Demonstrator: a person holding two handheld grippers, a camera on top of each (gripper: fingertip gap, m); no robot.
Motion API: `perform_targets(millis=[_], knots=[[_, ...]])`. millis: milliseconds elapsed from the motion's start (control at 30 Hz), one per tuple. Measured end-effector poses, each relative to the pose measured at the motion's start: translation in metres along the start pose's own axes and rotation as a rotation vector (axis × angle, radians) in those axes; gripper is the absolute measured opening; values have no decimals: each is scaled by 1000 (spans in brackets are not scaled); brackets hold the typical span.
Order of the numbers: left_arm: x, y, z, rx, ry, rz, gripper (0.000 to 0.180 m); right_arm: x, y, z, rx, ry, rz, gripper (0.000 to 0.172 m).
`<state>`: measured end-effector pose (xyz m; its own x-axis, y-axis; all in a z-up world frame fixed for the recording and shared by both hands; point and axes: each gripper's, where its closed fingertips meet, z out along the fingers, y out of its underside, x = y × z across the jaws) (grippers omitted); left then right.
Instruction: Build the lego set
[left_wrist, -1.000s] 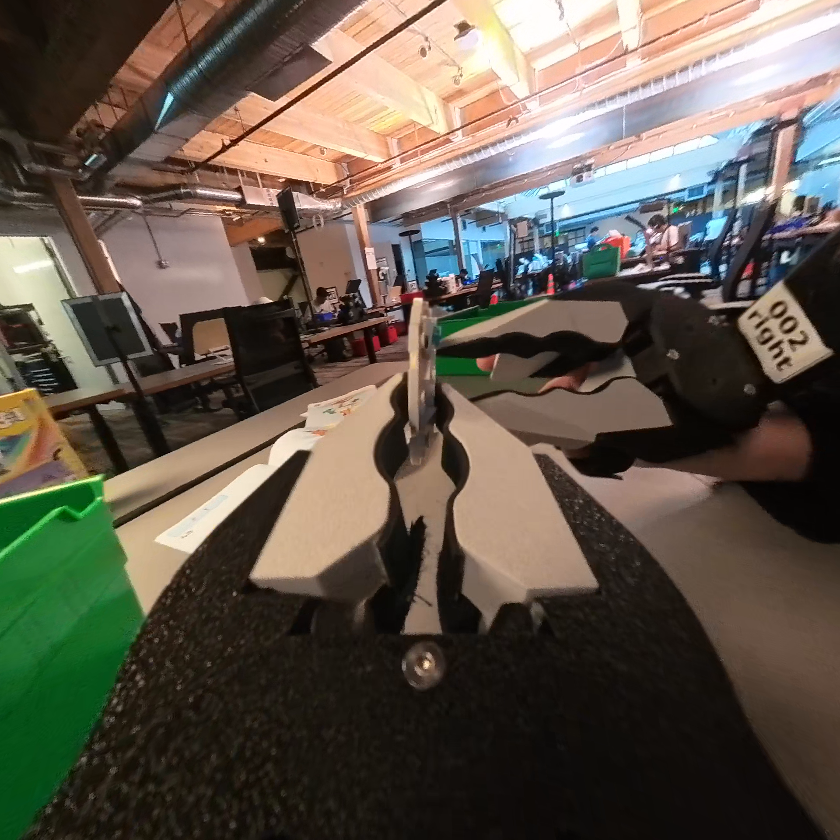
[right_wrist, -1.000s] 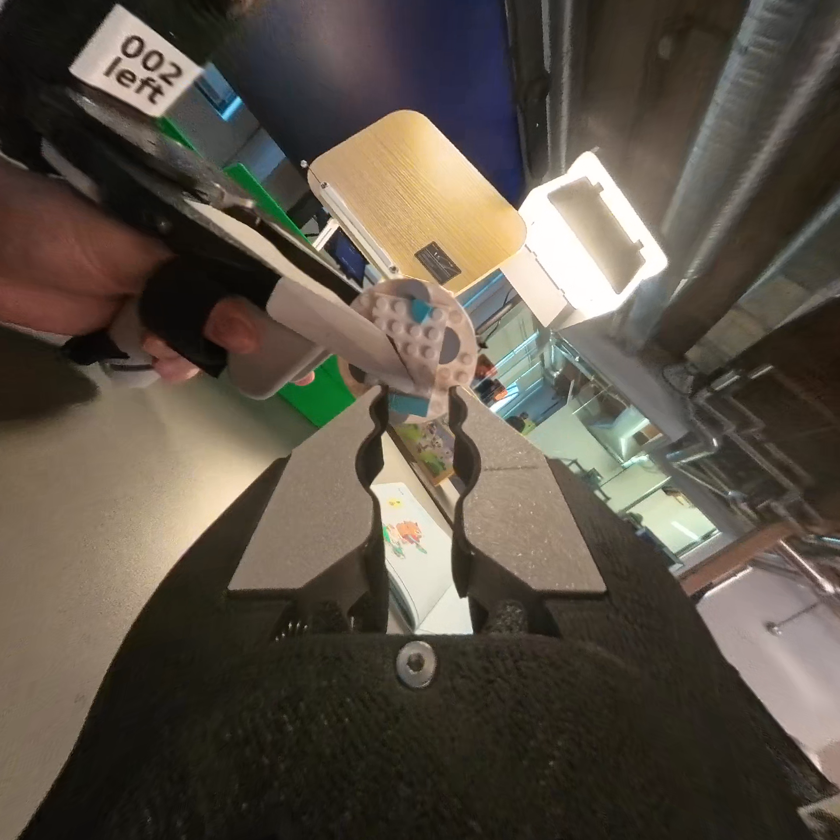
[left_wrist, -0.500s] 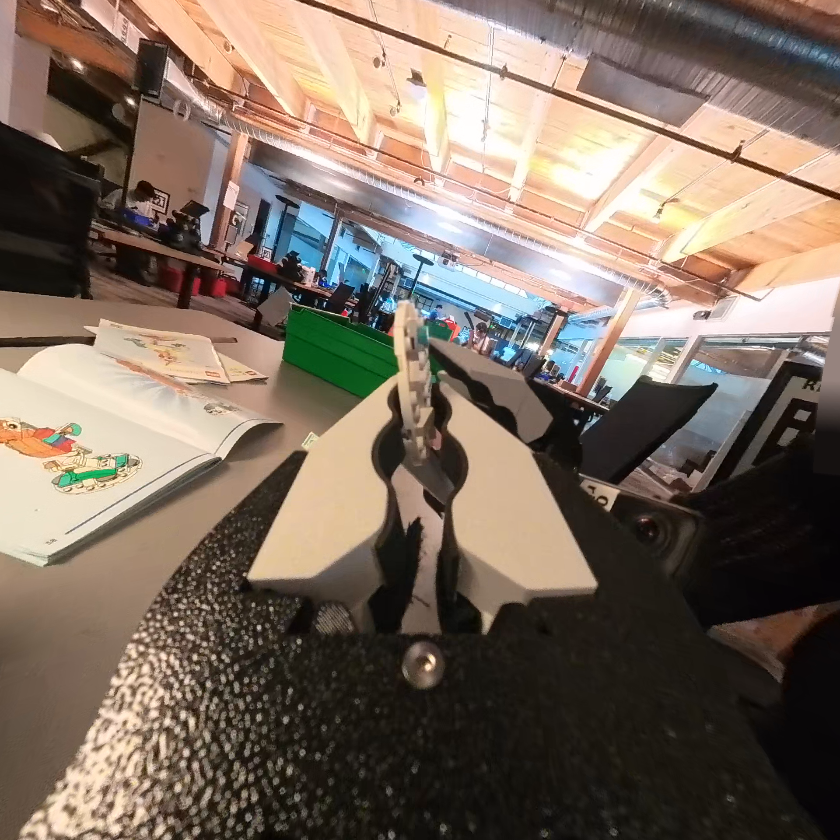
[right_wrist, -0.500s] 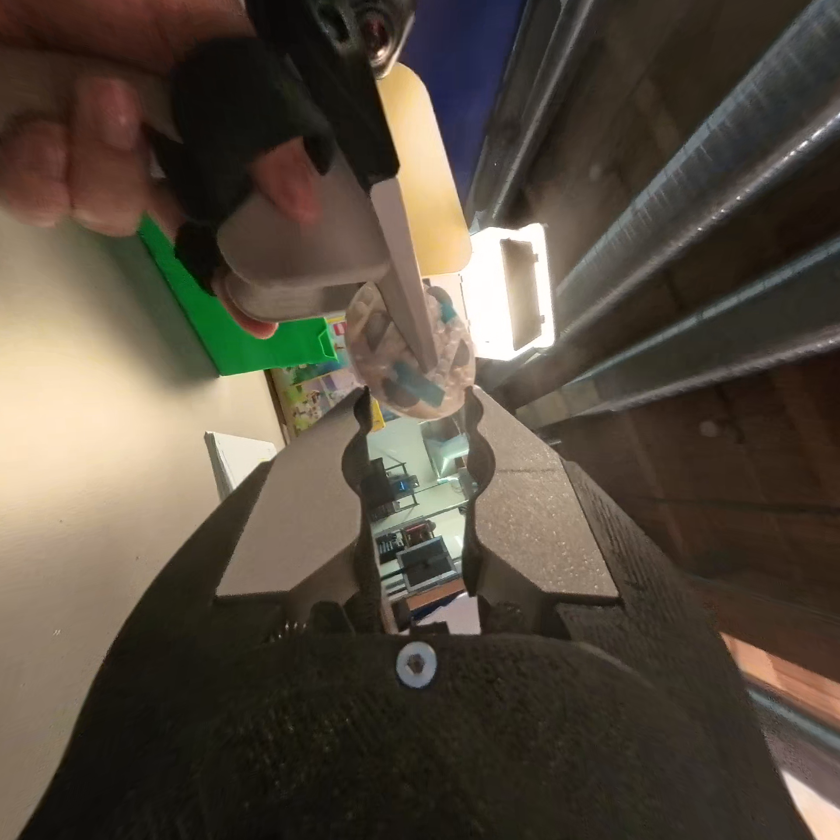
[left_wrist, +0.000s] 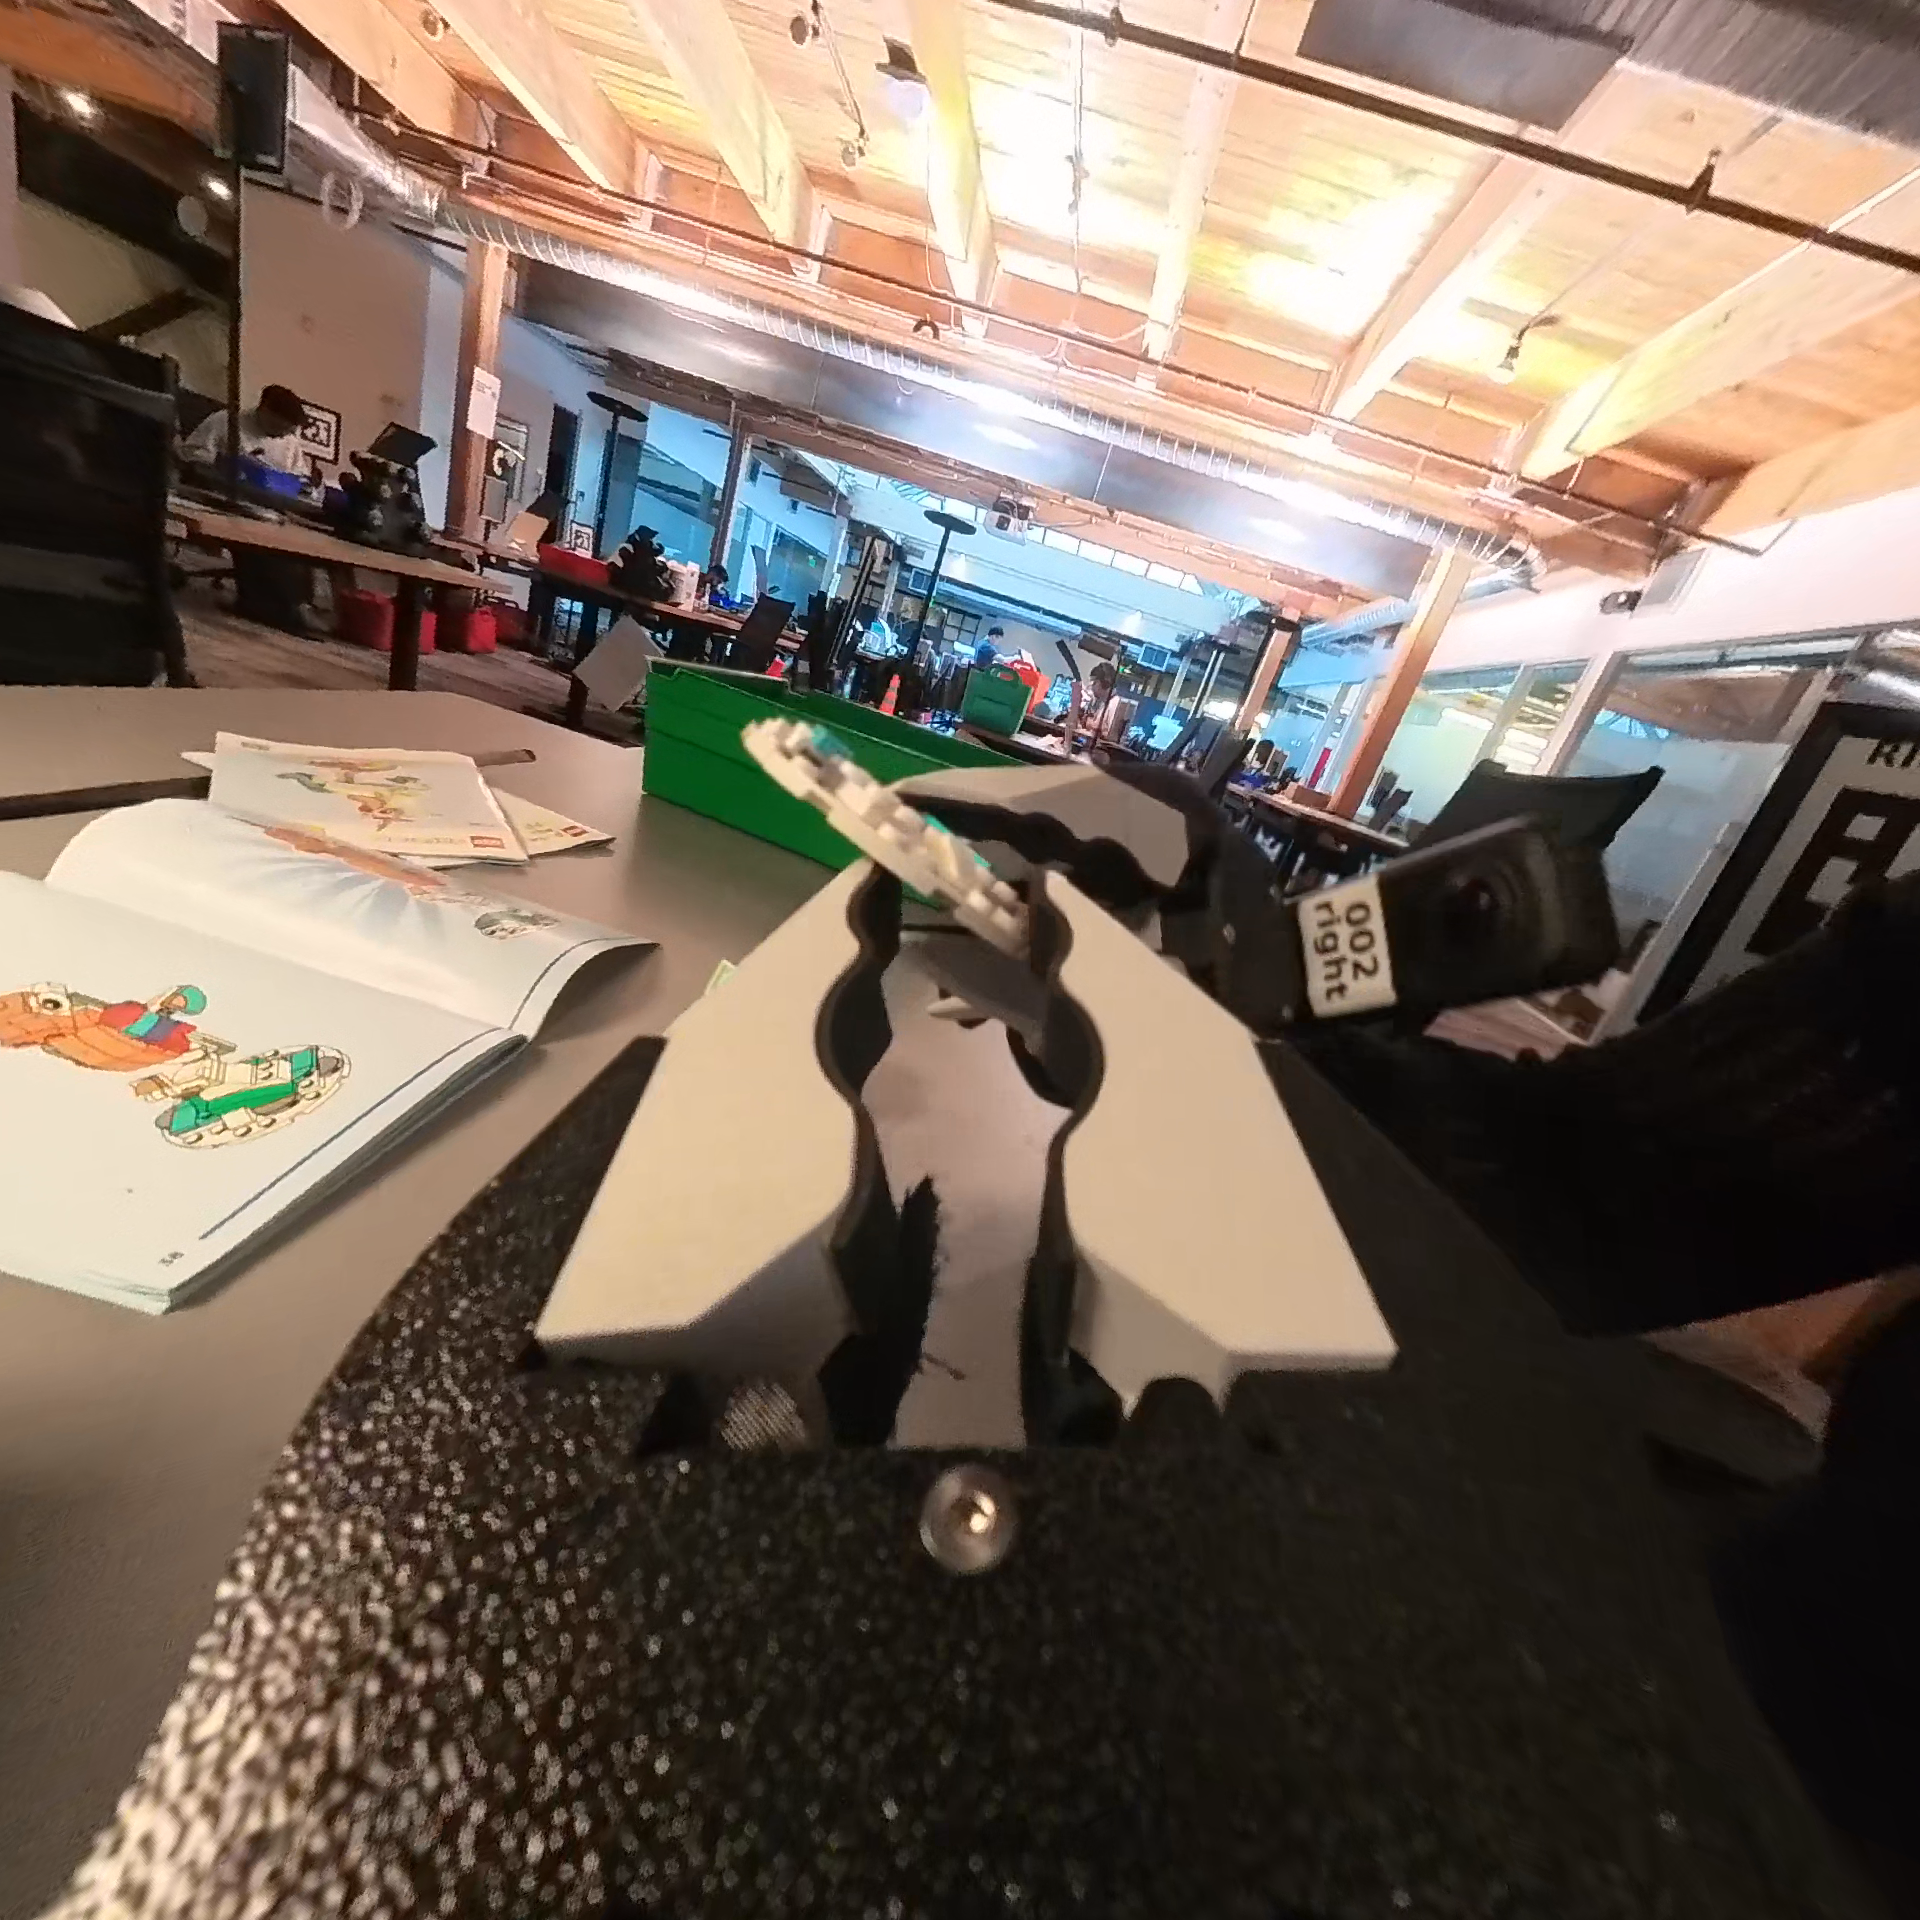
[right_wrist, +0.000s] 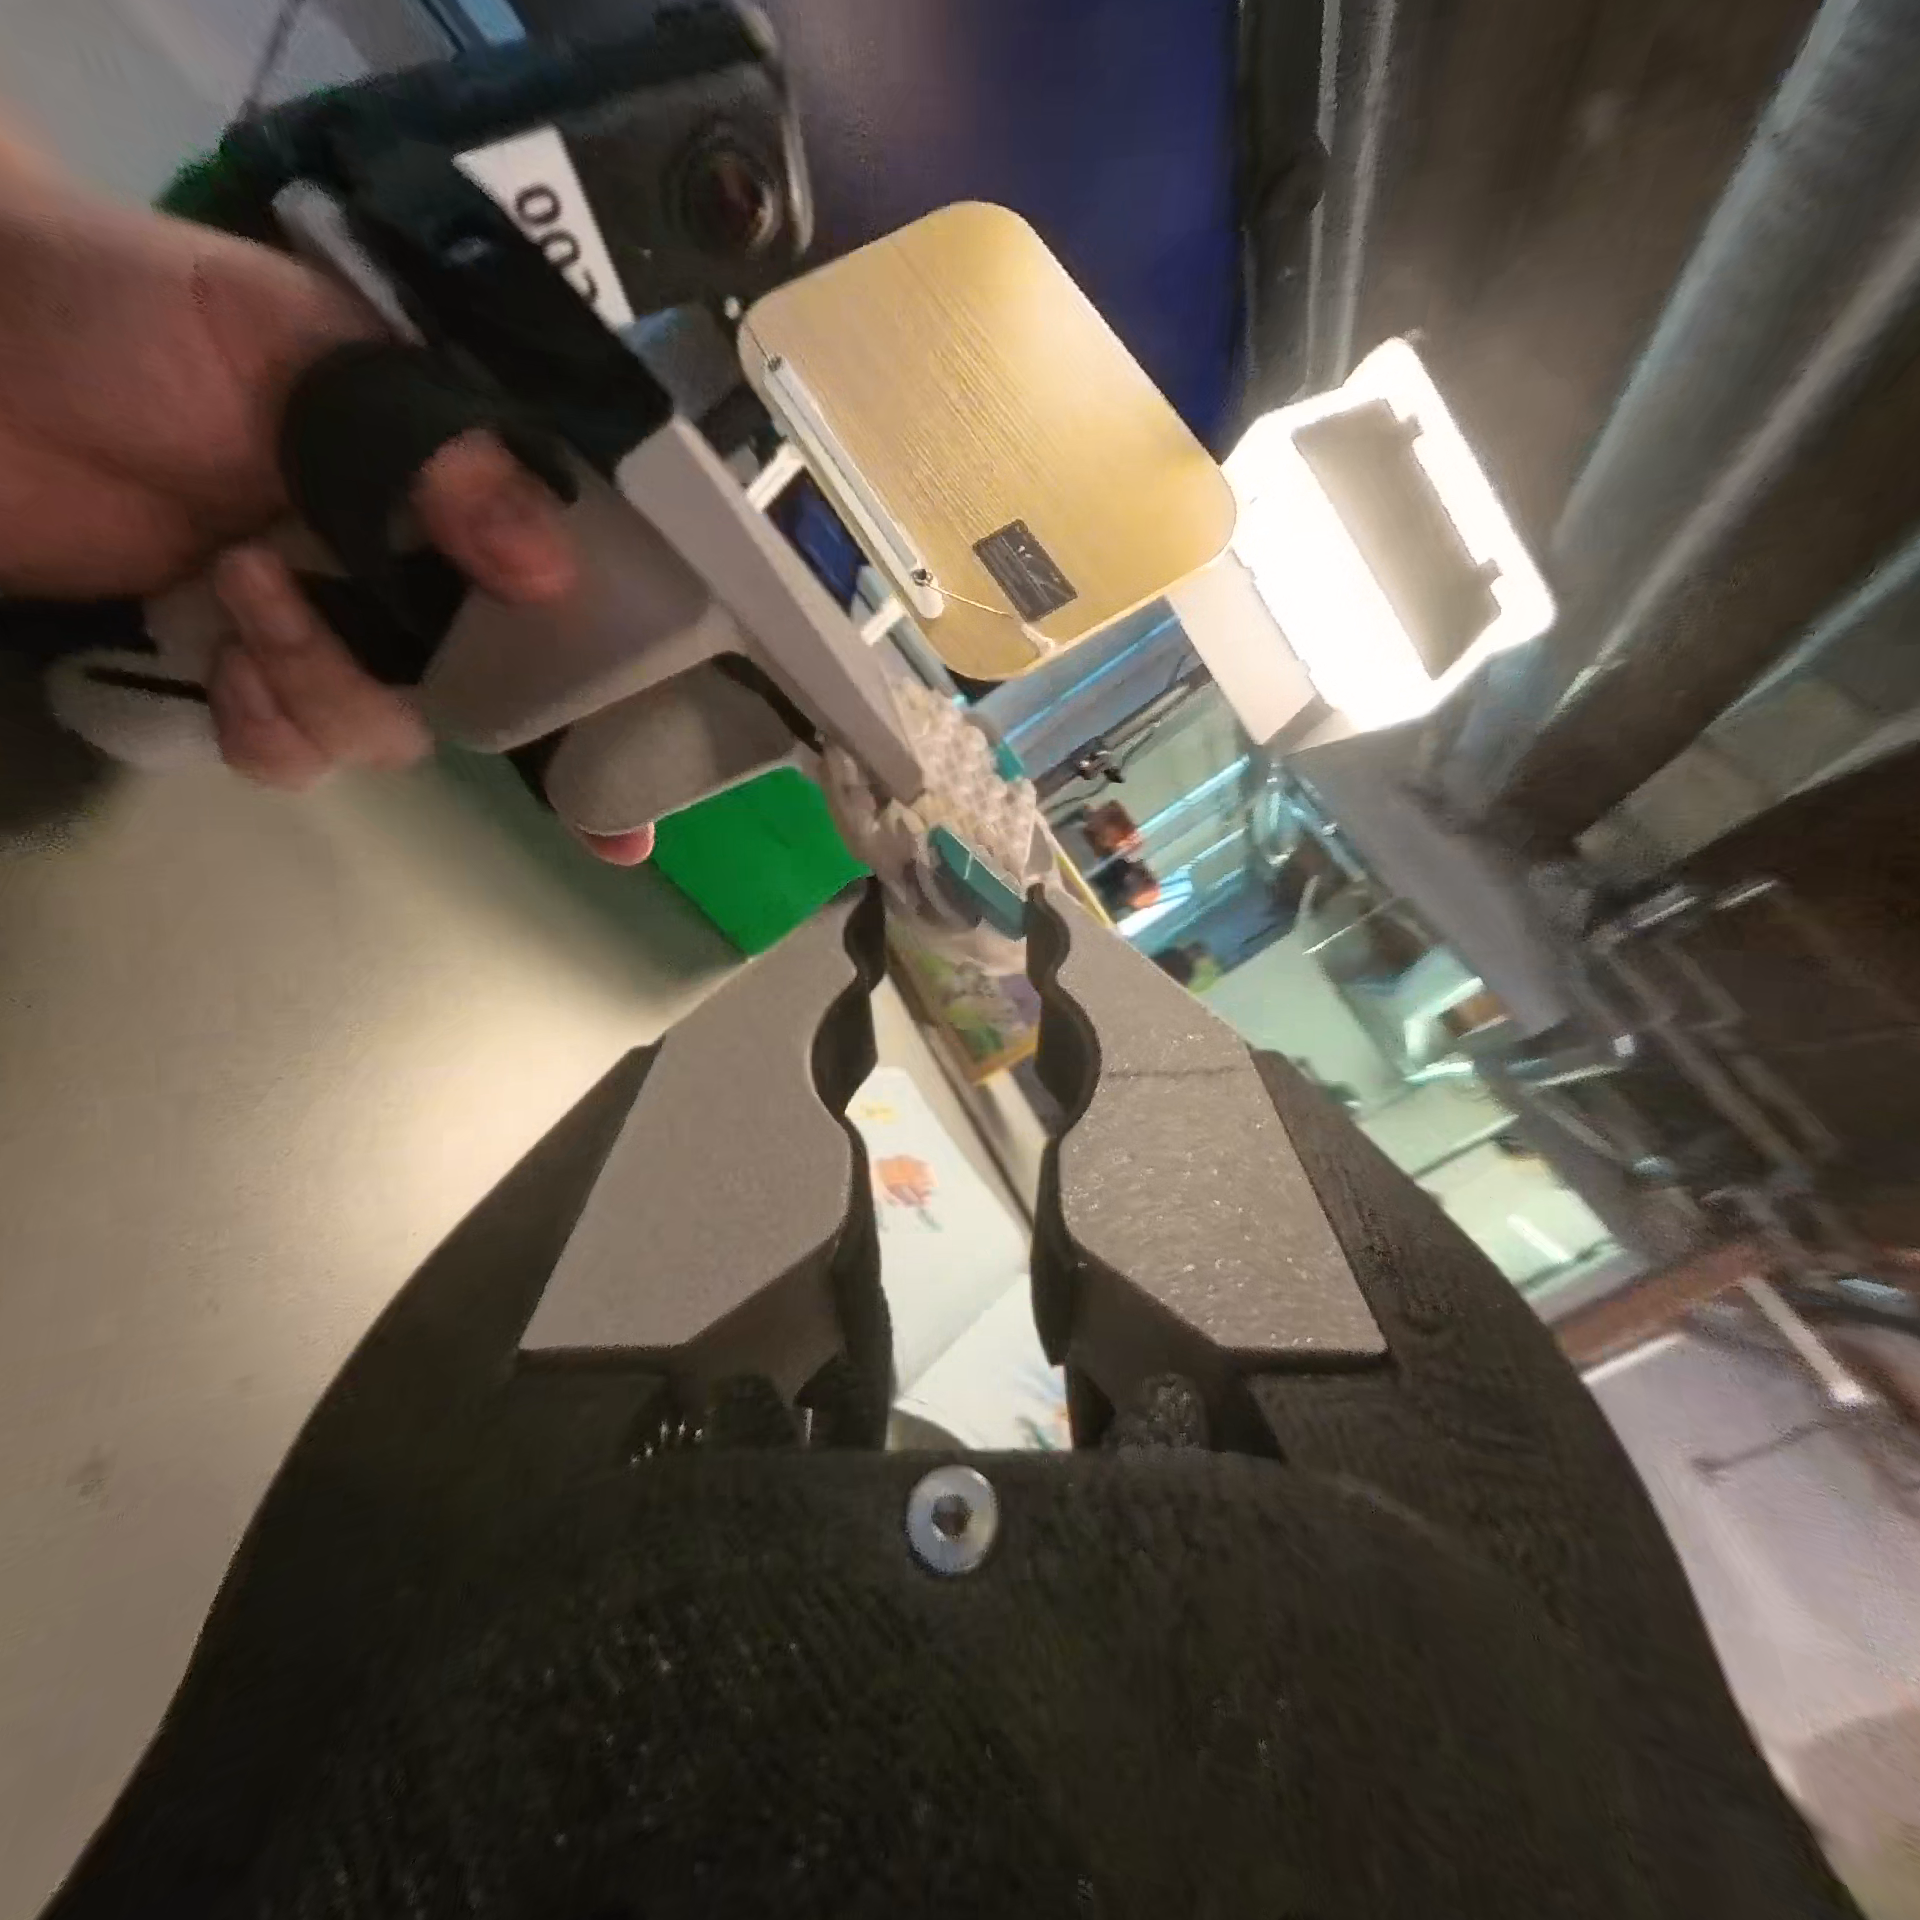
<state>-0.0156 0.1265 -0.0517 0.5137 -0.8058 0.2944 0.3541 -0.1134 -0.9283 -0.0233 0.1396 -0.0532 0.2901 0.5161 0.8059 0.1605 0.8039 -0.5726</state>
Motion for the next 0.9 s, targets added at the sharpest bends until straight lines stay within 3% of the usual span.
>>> perform_targets(millis=[33, 367, 467, 600, 733, 900], knots=[[0, 0, 0, -3, 5, 4, 22, 2, 0, -1, 8, -10, 47, 24], [-21, -14, -13, 61, -86, 7, 21, 25, 6, -7, 65, -26, 427, 24], [-27, -19, -17, 76, -142, 87, 27, 17, -1, -9, 130, -147, 590, 24], [-13, -15, -14, 28, -109, 294, 47, 5, -24, -16, 277, -359, 857, 23], [11, -14, -9, 53, -48, 457, 40, -5, -40, -24, 349, -541, 1011, 24], [27, -9, -7, 59, 62, 425, 25, -12, -47, -29, 378, -643, 1089, 24]])
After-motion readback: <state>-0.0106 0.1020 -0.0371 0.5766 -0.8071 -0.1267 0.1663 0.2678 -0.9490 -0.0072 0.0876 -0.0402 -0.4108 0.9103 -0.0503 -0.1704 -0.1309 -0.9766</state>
